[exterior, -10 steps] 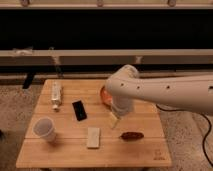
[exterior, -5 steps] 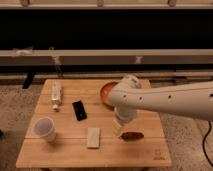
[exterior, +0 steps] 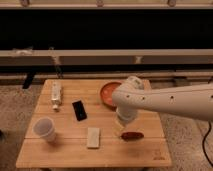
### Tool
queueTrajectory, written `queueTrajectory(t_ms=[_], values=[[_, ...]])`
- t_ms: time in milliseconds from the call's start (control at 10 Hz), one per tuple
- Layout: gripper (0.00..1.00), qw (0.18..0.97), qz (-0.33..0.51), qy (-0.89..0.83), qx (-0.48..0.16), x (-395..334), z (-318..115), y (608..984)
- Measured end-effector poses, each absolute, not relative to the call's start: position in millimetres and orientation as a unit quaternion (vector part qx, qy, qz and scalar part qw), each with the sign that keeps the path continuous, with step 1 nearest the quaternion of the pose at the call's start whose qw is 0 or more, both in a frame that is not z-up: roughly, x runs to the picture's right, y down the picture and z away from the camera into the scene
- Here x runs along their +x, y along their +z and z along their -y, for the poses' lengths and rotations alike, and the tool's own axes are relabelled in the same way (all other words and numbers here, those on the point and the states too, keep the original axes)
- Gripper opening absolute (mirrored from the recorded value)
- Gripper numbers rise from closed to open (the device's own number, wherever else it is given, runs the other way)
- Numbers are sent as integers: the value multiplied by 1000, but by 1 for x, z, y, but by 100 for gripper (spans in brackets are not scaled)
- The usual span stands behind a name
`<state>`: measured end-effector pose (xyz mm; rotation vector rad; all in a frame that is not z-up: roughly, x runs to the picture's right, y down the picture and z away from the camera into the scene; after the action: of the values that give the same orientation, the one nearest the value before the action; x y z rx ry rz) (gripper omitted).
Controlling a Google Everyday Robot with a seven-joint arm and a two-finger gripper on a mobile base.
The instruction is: Place the pepper in the ceramic bowl
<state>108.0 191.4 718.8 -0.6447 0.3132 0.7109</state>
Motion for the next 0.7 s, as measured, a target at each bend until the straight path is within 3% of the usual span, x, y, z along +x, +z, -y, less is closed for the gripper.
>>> queueTrajectory(t_ms=[700], values=[[80, 886, -100, 272, -362, 133, -245, 770]])
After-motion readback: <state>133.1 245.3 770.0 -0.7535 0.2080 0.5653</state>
